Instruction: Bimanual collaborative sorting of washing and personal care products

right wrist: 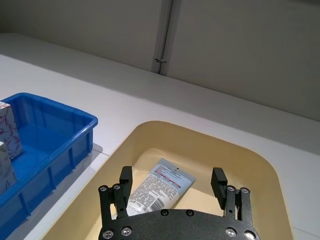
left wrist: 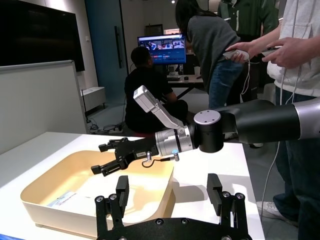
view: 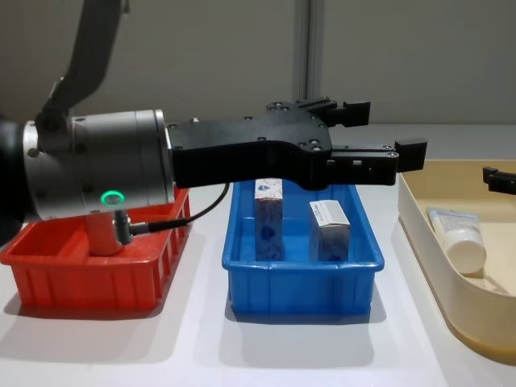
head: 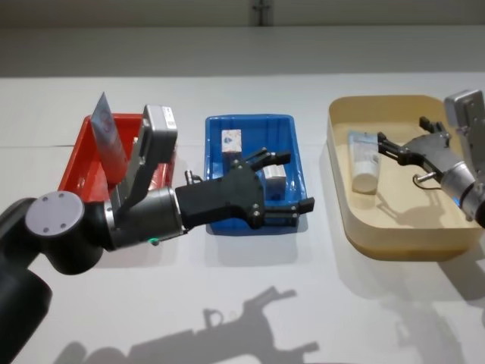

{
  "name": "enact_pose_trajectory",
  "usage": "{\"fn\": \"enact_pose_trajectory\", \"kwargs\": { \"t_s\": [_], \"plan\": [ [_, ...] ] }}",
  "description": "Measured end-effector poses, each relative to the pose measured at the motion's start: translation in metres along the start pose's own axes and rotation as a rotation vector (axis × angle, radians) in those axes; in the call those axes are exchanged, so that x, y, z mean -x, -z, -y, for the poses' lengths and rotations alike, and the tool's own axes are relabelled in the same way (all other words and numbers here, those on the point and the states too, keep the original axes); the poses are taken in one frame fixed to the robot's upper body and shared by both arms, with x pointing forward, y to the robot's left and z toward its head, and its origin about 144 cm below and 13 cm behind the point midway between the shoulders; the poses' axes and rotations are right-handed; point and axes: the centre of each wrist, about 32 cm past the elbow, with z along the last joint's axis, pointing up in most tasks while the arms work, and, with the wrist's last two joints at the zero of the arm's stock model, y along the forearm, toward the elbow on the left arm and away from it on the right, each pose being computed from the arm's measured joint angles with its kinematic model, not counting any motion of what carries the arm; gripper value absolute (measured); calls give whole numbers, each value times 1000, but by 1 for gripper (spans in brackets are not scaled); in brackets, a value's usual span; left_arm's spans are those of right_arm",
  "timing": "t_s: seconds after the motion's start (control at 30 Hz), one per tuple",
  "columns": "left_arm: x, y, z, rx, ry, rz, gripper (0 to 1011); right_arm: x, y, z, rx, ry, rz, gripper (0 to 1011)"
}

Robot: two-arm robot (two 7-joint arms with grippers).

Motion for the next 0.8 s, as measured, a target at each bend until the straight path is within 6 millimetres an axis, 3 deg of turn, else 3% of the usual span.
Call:
{"fn": "enact_pose_trajectory", "kwargs": {
  "t_s": [0.4, 0.8],
  "plan": [
    [0, 0, 0, 0, 0, 0, 1001, 7, -3, 21, -81, 19, 75, 1001],
    [0, 1, -1, -4, -13, 0, 1001, 7, -3, 22, -80, 20, 78, 1001]
  ]
}}
